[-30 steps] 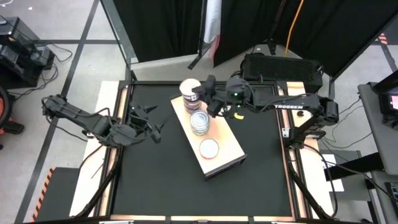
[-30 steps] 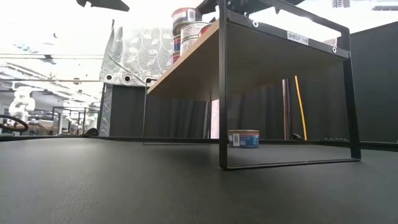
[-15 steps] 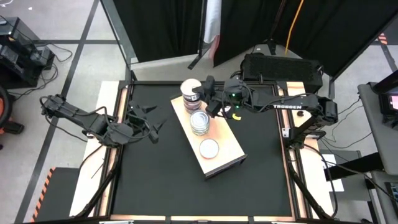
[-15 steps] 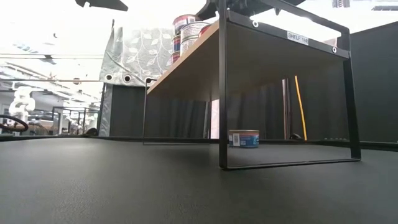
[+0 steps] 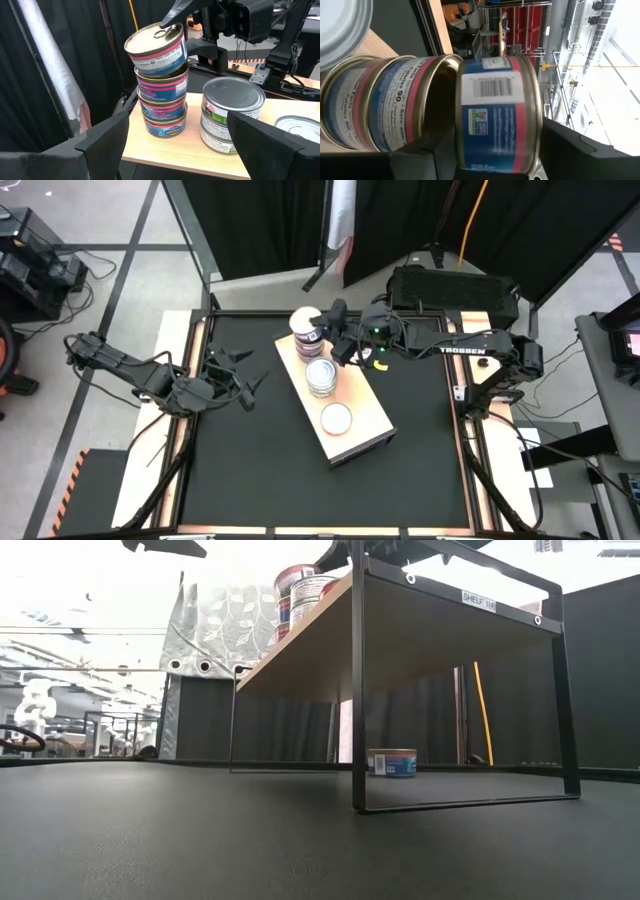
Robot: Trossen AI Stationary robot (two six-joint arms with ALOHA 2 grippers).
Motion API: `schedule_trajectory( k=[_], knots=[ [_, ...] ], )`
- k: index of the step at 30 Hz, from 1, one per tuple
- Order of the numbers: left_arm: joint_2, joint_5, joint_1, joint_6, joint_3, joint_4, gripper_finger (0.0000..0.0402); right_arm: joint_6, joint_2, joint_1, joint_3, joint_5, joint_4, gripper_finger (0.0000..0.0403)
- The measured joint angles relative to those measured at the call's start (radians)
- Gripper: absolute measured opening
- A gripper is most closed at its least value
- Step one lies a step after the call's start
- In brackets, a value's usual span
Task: Stack canned seafood by type on shelf
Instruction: Stack the blue pink tuna can on top of the blue pink tuna cans on the shelf
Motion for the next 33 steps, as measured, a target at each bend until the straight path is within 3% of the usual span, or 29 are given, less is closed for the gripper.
schedule_trajectory(
  k=[12, 25, 33],
  knots=[
    [0.0, 0.026, 0.0, 0.0, 0.0, 0.001, 0.0338, 0.01, -0.003, 0.0, 0.001, 0.0, -0.002, 0.0254],
    [0.0, 0.027, 0.0, 0.0, 0.0, 0.001, 0.0338, 0.13, -0.003, -0.001, 0.139, -0.015, -0.275, 0.0279],
    [0.0, 0.031, 0.0, 0.0, 0.0, 0.002, 0.0338, 0.195, -0.005, -0.014, 0.156, -0.051, -0.327, 0.0318]
  ],
)
